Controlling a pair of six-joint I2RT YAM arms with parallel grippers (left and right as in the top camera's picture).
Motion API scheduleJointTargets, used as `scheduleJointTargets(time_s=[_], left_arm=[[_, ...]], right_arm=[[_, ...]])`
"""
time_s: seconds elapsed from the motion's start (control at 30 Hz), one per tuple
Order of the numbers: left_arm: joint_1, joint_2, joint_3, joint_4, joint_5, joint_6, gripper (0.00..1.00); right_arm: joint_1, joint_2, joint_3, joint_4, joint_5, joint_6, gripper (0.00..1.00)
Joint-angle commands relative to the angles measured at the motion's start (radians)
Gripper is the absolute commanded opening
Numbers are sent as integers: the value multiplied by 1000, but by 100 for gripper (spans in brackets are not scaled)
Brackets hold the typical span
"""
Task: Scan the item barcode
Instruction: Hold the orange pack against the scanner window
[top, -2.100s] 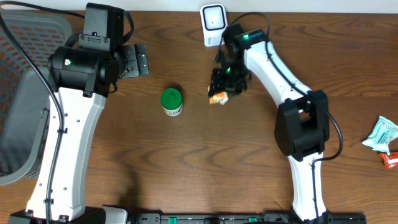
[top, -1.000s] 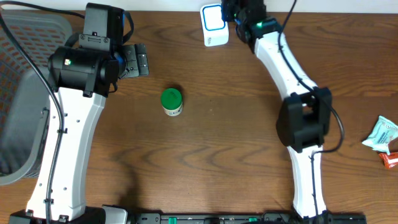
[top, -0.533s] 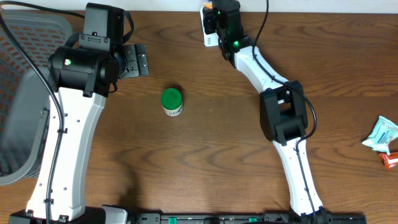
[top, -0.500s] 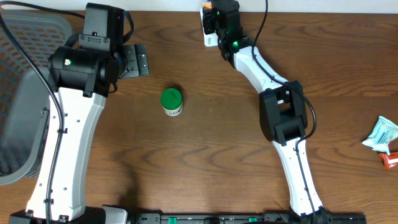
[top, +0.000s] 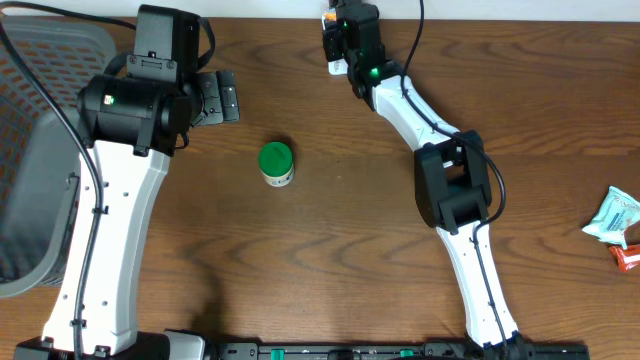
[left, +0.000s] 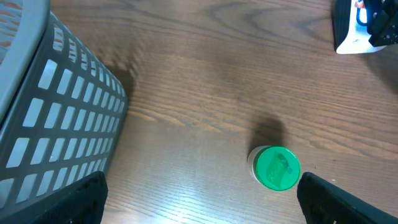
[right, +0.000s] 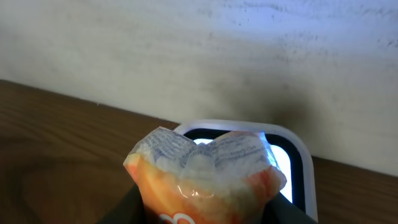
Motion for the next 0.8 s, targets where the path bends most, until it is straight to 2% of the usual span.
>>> scheduleJointTargets(time_s=[0.0,0.33,0.6,0.77], left_arm=[[5,3,3,-3,-16,3,98],[5,3,3,-3,-16,3,98],[5,3,3,-3,-16,2,98],[5,3,3,-3,-16,3,98]], right_arm=[[-6,17,-5,-139,32,-8,26],[-11,-158,-5,-578,34,11,29],[-27,-324,-5,-1060,79,11,28],[-69,-338,-5,-1376,216,64,22]])
